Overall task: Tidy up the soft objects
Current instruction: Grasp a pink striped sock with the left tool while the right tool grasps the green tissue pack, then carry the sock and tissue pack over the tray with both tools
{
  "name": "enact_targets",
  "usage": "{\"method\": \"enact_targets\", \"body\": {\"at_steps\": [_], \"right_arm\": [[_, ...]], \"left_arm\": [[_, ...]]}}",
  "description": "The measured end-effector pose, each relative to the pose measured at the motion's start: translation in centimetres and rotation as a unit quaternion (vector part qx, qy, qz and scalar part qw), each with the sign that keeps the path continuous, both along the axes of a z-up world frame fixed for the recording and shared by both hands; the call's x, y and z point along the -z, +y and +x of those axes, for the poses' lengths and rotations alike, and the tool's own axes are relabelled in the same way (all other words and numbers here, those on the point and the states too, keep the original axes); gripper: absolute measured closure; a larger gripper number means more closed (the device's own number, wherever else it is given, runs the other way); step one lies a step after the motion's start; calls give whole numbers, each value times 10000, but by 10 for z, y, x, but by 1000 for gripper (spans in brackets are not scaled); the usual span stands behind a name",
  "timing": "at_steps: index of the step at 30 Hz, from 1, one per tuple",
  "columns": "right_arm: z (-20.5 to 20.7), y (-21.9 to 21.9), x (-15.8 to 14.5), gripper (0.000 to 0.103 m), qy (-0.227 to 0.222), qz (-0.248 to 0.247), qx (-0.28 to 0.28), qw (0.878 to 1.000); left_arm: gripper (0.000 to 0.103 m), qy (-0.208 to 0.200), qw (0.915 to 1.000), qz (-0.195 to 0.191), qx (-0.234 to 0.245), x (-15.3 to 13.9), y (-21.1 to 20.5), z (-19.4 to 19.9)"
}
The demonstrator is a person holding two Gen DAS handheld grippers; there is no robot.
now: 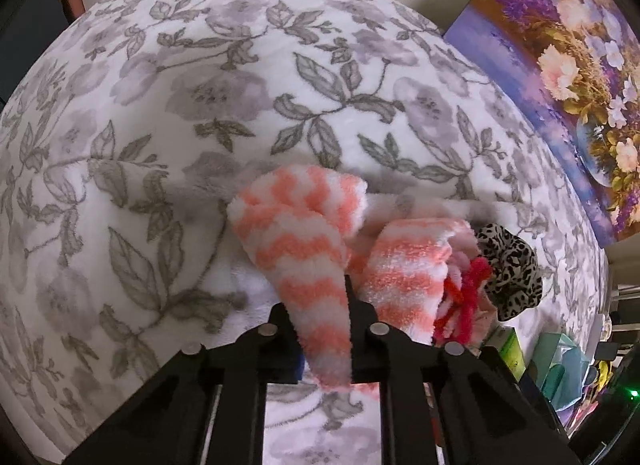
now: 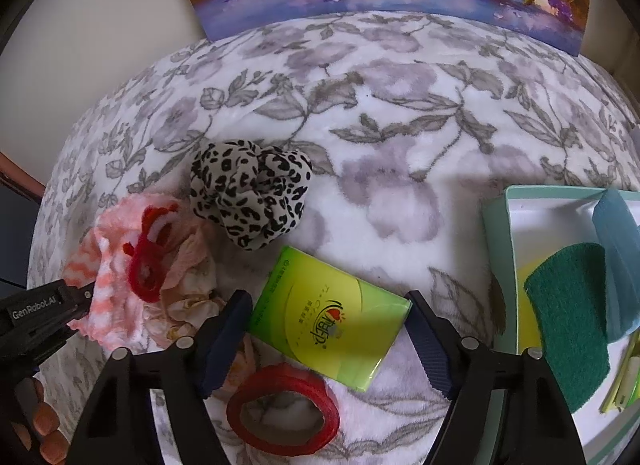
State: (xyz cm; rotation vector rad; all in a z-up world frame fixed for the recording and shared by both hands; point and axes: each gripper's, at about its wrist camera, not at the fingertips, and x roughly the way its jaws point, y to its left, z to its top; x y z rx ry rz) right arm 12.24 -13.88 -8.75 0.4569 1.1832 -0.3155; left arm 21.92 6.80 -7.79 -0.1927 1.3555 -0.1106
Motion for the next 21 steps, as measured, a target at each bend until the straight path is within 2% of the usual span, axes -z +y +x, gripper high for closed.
{"method": "enact_targets", "body": {"at_steps": [8, 14, 21], "right_arm": [[-5, -6, -10, 24, -101, 170, 5, 9998], [-7, -3, -30, 24, -254, 111, -79, 9996], [-11, -6, -52, 24, -420, 47, -95, 9991]], "left_arm": [[93, -241, 9997, -88, -63, -21, 0, -1], [93, -679, 9972, -276, -164, -58, 6, -5], [93, -1333, 9900, -400, -211, -112, 12, -18]]}}
